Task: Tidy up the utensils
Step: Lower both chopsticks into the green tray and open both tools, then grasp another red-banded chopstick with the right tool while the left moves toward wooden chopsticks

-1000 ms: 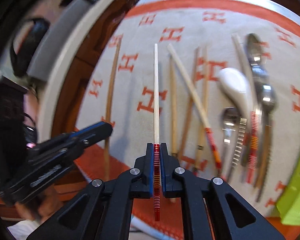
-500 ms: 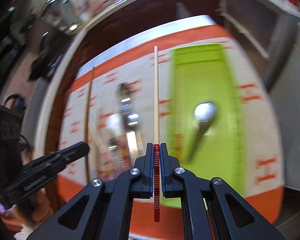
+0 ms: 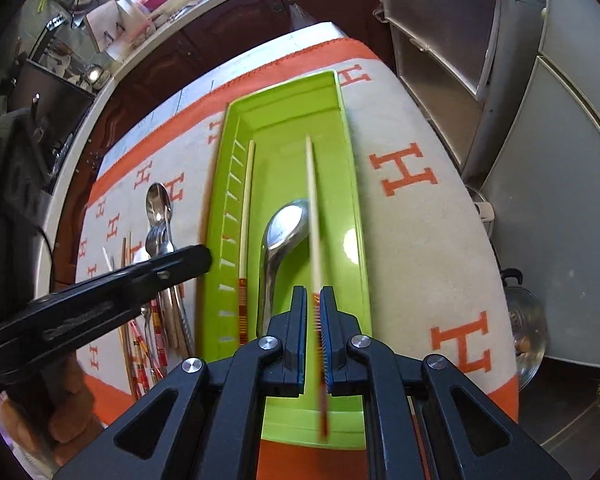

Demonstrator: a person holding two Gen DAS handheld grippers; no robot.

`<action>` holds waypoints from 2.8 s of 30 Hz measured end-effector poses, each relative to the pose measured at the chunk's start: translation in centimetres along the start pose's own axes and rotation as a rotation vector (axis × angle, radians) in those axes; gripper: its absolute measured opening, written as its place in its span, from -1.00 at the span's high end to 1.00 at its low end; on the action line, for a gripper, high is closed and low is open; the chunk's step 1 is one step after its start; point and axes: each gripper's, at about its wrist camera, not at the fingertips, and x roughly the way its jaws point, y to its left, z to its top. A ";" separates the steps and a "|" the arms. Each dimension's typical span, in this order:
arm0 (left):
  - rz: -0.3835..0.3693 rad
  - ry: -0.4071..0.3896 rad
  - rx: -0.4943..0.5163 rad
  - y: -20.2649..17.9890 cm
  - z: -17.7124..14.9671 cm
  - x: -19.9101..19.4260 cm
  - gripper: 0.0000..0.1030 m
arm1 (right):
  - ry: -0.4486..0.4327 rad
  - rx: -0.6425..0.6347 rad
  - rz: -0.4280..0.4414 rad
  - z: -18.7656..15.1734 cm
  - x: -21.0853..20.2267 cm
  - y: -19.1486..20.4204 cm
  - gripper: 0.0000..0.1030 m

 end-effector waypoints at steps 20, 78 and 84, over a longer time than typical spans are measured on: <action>0.096 -0.044 0.042 1.7 -3.8 -4.8 0.56 | -0.068 0.017 0.027 -0.9 -3.6 0.4 0.65; 0.128 -0.122 -0.323 25.4 -13.5 -9.6 0.29 | 0.327 -0.615 0.030 -4.8 13.8 30.6 0.77; 0.126 -0.105 -0.320 25.3 -13.1 -9.0 0.29 | 0.307 -0.605 0.048 -4.9 14.0 30.1 0.86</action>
